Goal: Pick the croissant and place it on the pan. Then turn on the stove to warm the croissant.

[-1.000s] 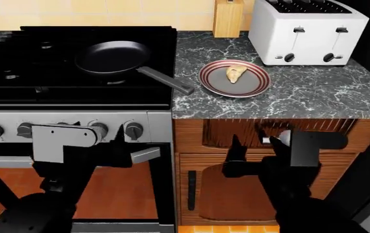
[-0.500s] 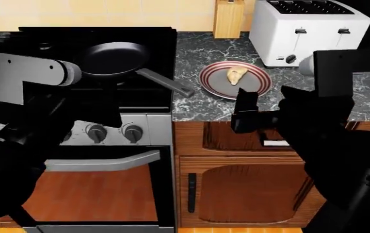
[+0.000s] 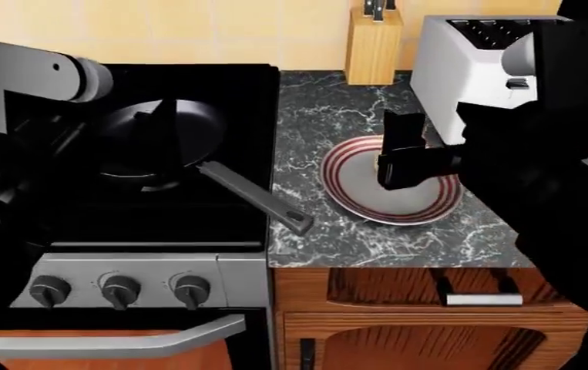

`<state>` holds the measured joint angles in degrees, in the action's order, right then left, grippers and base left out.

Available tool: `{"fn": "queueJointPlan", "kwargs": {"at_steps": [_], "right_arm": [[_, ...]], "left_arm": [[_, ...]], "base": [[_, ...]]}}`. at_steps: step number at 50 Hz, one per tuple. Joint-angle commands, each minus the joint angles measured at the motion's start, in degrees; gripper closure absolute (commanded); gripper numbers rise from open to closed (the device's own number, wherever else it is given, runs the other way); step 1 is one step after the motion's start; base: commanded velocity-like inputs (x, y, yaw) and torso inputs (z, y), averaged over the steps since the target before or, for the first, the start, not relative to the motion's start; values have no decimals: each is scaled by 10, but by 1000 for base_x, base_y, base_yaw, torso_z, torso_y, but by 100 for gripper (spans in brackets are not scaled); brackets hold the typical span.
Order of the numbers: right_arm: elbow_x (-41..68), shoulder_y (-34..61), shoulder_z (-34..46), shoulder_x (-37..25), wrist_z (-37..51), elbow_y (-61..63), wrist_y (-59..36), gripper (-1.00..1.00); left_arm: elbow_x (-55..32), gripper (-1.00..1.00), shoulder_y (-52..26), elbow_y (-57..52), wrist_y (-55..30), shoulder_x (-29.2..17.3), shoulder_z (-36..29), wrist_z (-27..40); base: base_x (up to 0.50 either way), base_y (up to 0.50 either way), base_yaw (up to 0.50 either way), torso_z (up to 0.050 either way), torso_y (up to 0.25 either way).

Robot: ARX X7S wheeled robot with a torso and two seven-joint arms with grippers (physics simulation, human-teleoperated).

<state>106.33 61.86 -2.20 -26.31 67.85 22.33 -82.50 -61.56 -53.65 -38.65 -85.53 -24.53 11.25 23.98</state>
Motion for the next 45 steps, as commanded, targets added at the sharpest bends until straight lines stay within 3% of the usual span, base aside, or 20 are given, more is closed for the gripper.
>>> {"fn": "queueJointPlan", "kwargs": {"at_steps": [1,15,24,32,45], "right_arm": [[5,17,16,-8,-2,-7,7,-100],[-58,22,35,-8,-42,-21,1,-100],[-73,37,62,-2,-22,-85,15,-100],[-46,42,88,3,49,-165,37,-100],[-94,27,115,9,21,-242,53,-100]], "left_arm": [[-9,-100,-1,6,21,-14,-11,8],[-20,-100,1,10,31,-20,-16,17],[-31,-100,1,14,34,-21,-15,27],[-41,-100,1,17,37,-23,-15,34],[-52,-100,2,21,41,-26,-16,50]], "base": [[500,0,0,0,0],[441,0,0,0,1],[0,0,0,0,0],[0,0,0,0,0],[0,0,0,0,0]]}}
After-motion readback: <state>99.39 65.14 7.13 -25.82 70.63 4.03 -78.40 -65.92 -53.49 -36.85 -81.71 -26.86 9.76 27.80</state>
